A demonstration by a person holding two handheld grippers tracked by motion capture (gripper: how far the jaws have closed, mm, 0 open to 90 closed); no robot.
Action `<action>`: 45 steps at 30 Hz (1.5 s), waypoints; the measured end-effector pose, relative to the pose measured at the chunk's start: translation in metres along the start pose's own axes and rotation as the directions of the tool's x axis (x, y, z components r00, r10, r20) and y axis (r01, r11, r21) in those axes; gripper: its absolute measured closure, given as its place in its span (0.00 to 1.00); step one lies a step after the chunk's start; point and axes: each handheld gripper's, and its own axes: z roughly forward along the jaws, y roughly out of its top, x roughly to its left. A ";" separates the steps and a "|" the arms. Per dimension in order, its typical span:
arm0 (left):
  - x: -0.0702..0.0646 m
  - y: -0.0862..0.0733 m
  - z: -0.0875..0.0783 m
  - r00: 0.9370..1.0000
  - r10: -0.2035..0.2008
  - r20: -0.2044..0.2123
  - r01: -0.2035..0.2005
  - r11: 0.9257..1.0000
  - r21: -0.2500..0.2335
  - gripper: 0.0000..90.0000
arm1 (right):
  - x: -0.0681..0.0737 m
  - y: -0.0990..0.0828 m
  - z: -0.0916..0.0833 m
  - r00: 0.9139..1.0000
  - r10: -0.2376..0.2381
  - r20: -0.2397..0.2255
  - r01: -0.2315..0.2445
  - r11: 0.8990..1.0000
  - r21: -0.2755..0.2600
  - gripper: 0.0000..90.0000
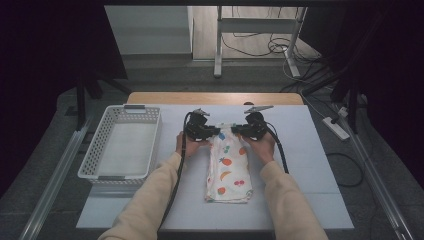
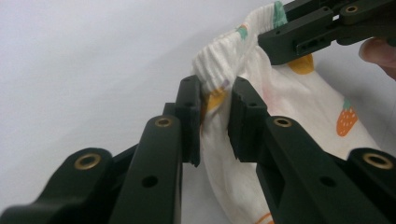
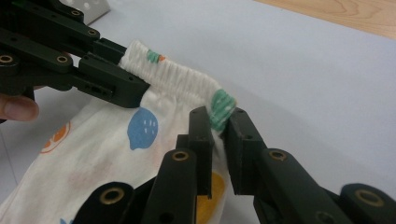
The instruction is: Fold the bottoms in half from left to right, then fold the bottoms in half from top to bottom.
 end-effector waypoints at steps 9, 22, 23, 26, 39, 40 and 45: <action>0.000 0.001 -0.007 1.000 -0.008 0.021 0.009 1.000 -0.014 0.84 | 0.005 0.004 -0.007 1.000 -0.019 -0.004 0.019 1.000 -0.017 0.90; -0.009 0.005 -0.019 0.999 0.024 0.036 -0.023 0.999 -0.042 0.85 | 0.011 0.009 -0.020 0.998 -0.060 -0.007 0.060 0.997 -0.039 0.90; -0.010 0.005 -0.019 0.999 0.026 0.039 -0.024 0.999 -0.042 0.85 | 0.011 0.008 -0.022 0.998 -0.060 -0.009 0.059 0.998 -0.037 0.90; -0.012 0.005 -0.020 0.999 0.025 0.046 -0.023 0.999 -0.045 0.85 | 0.012 0.007 -0.025 0.998 -0.064 -0.012 0.063 0.997 -0.043 0.90; -0.025 0.004 -0.033 0.997 0.062 0.051 -0.059 0.997 -0.059 0.85 | 0.022 0.005 -0.039 0.995 -0.096 -0.019 0.095 0.993 -0.069 0.90; -0.027 0.003 -0.035 0.996 0.068 0.053 -0.065 0.996 -0.059 0.85 | 0.023 0.004 -0.040 0.995 -0.098 -0.022 0.096 0.993 -0.069 0.90; -0.031 0.001 -0.039 0.995 0.082 0.059 -0.079 0.995 -0.060 0.85 | 0.026 0.001 -0.045 0.993 -0.110 -0.035 0.107 0.991 -0.080 0.90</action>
